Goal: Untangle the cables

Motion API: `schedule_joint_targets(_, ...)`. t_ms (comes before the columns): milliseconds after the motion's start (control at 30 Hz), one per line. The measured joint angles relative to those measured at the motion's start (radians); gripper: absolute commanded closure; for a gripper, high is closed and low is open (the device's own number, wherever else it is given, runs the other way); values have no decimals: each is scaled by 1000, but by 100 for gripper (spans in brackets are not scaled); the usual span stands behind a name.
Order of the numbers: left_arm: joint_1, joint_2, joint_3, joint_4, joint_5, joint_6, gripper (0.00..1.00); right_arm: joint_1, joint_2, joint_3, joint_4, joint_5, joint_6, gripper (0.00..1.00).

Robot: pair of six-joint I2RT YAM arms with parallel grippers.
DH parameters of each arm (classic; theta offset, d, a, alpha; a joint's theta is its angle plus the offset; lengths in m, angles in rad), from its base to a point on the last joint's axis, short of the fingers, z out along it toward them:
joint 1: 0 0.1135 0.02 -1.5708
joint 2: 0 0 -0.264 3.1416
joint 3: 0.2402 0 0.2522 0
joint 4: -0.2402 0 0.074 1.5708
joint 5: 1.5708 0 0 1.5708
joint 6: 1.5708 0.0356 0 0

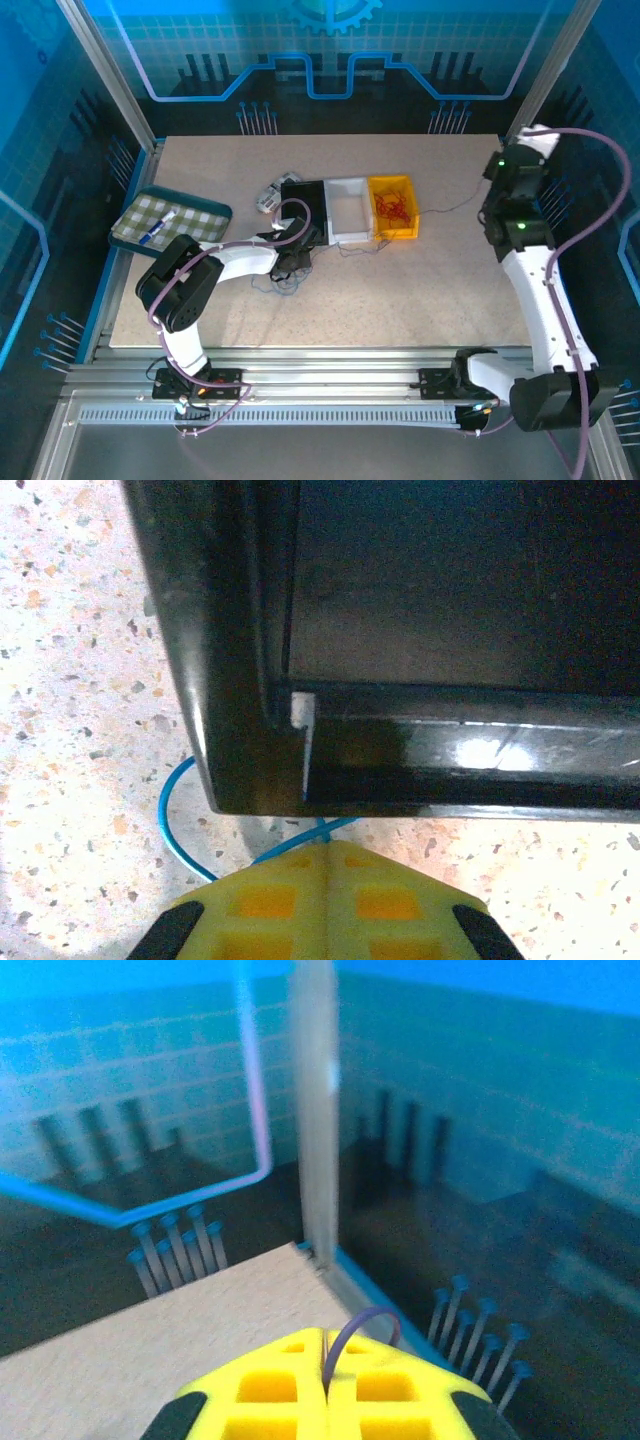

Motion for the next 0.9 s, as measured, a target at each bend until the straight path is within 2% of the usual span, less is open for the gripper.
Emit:
schedule_joint_targets(433, 7, 14, 29, -37, -8, -51, 100, -519, -54, 58, -178, -145, 163, 100)
schedule_joint_targets(500, 9, 18, 37, -46, -8, -53, 100, -562, -63, 58, -200, -139, 183, 100)
schedule_joint_targets(667, 11, 33, 65, -82, -11, -65, 100, -565, -98, 52, -225, -137, 219, 100)
schedule_joint_targets(767, 12, 30, 61, -71, -6, -41, 100, -505, -138, -1, -216, -153, 240, 100)
schedule_joint_targets(900, 19, -5, -9, 33, 29, 56, 62, -290, -182, -119, -219, -189, 285, 99)
